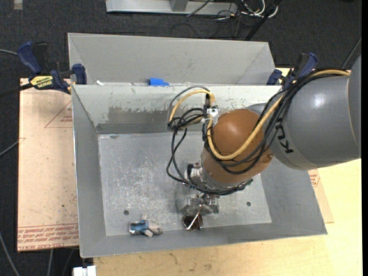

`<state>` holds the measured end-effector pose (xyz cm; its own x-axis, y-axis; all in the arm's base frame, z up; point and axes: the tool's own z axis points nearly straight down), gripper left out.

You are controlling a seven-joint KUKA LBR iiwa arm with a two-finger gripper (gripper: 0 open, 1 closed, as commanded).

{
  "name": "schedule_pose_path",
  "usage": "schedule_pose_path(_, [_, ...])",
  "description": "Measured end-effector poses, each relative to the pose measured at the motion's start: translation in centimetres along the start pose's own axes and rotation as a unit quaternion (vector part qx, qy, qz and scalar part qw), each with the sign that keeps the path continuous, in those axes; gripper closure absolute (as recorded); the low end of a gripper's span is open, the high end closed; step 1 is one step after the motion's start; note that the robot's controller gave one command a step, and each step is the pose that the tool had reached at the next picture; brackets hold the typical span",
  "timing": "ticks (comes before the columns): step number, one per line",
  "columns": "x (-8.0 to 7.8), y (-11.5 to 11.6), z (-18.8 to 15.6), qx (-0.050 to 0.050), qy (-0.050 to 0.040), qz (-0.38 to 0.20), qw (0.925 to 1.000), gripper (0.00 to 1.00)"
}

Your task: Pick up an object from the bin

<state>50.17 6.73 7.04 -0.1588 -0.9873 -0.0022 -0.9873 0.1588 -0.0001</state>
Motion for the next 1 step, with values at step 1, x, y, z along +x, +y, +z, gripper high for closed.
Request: schedule_pose_path(1, [0.00,0.00,0.00,0.000,0.0001,0.000,1.0000,1.00])
